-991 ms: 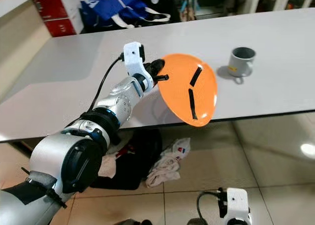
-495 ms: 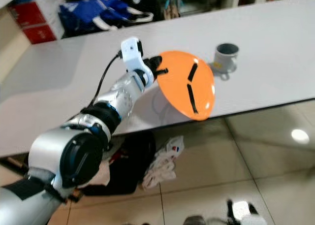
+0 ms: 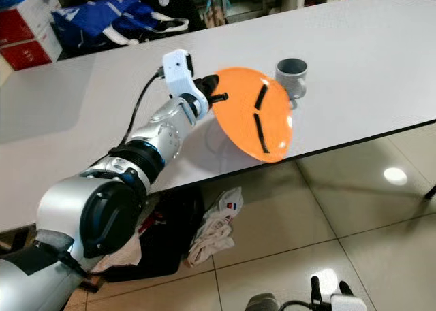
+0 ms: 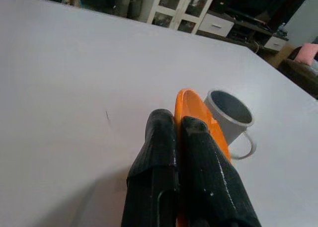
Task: Setting the table
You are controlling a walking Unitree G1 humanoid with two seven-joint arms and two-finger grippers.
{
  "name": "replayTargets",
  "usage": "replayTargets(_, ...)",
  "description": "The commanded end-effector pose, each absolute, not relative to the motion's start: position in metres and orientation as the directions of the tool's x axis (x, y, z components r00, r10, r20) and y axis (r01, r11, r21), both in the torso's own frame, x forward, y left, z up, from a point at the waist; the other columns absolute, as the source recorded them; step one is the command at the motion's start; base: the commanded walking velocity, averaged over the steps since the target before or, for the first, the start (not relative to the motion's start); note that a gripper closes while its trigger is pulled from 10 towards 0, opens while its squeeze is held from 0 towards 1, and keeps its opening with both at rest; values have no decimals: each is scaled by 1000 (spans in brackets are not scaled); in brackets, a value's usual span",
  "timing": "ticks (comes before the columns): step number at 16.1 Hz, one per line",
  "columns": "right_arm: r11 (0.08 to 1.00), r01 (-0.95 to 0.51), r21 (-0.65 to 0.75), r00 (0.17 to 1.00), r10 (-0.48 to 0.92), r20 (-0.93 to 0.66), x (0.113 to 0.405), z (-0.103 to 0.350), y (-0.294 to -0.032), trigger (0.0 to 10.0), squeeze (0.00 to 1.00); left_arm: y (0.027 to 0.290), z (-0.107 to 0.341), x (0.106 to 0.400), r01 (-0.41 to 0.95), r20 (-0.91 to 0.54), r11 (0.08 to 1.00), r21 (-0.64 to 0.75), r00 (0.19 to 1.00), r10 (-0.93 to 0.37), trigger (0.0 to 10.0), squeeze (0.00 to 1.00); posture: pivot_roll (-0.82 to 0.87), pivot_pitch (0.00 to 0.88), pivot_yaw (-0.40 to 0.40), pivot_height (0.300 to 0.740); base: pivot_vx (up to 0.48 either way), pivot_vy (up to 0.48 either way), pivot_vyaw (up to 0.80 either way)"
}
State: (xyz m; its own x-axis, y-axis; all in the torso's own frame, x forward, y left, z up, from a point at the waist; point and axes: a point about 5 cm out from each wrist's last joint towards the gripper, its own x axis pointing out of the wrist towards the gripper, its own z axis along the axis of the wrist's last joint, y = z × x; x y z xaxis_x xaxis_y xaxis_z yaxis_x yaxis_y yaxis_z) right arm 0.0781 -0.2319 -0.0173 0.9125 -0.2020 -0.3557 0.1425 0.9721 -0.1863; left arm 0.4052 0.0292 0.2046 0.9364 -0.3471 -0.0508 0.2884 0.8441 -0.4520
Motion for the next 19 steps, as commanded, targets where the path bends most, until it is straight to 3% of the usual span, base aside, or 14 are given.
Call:
replayTargets(1,978,127,-166,900,-184,-395,75,-26,-230,10000,0,37,216,410,279,-13,852,-443,948,-318,0,0,-357,2,191,735,401,259,0)
replayTargets(8,983,98,-156,868,-161,-470,63,-44,-244,10000,0,43,214,411,249,-29,869,-428,957,-289,0,0,-348,0,188,735,407,190,0)
replayTargets(12,985,97,-146,841,-159,-516,53,-54,-253,10000,0,35,213,409,273,-41,868,-414,947,-317,0,0,-348,0,190,735,0,0,0)
replayTargets(14,985,109,-137,796,-169,-582,45,-66,-260,10000,0,16,203,402,297,-88,851,-433,926,-368,0,0,-351,0,197,735,0,0,0)
replayTargets(19,986,113,-126,779,-167,-605,39,-70,-263,10000,0,6,171,389,223,-205,836,-501,908,-365,0,0,-354,0,198,735,0,0,0)
